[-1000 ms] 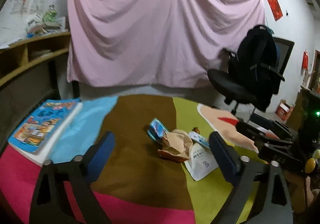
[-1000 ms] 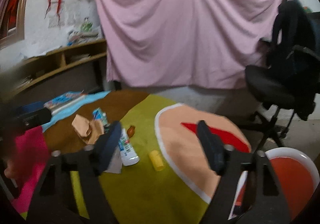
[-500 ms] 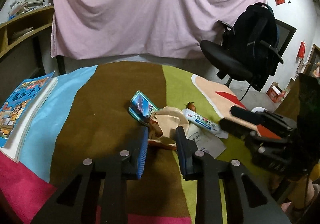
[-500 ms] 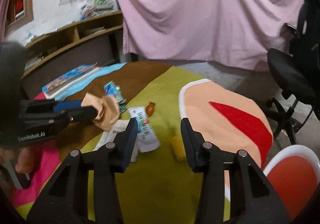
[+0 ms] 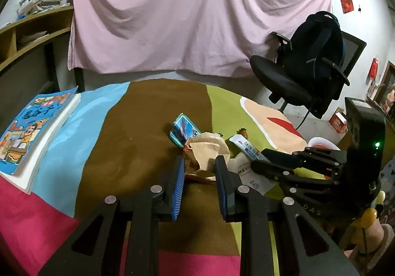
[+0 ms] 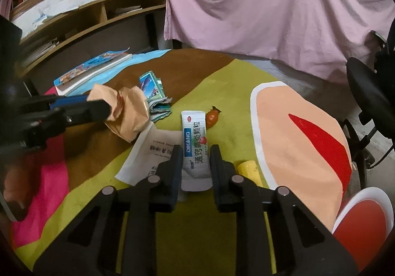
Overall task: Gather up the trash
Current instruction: 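Lift both held items and carry them over the red bucket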
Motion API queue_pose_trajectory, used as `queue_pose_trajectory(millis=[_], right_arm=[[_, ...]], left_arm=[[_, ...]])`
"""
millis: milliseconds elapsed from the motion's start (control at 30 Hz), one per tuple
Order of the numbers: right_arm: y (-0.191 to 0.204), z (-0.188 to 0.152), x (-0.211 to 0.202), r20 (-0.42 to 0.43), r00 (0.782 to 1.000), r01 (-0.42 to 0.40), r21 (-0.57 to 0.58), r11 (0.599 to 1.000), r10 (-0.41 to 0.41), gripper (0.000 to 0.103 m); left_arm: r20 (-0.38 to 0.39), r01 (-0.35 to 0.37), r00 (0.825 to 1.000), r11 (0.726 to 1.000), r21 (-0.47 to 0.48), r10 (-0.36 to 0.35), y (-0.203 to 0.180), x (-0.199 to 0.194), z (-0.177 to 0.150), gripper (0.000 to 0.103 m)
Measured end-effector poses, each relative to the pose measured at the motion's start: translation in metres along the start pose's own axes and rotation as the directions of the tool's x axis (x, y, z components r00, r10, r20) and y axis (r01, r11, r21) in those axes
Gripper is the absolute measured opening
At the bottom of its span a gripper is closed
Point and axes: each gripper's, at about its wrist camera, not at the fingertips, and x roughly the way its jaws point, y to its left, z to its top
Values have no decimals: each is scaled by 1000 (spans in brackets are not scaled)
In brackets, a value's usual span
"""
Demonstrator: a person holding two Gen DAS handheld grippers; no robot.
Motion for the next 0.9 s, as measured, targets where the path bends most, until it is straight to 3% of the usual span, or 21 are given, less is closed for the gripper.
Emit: queue_pose_trajectory(millis=[167, 367, 500, 900], right_arm=[[3, -2, -8, 32, 999, 14, -5, 1000, -14, 51], [6, -12, -44, 192, 979, 70, 13, 997, -71, 51], [11, -22, -77, 323, 939, 110, 28, 993, -114, 51], [14, -45, -149, 534, 812, 229, 77, 970, -234, 51]], left_arm=[[37, -13, 999, 1000, 10, 12, -4, -13, -2, 20], [110, -33, 994, 998, 55, 27, -16, -32, -5, 21], [160, -32, 987, 996, 85, 18, -29, -44, -3, 20], [299, -1, 952, 975, 223, -68, -93, -73, 6, 21]])
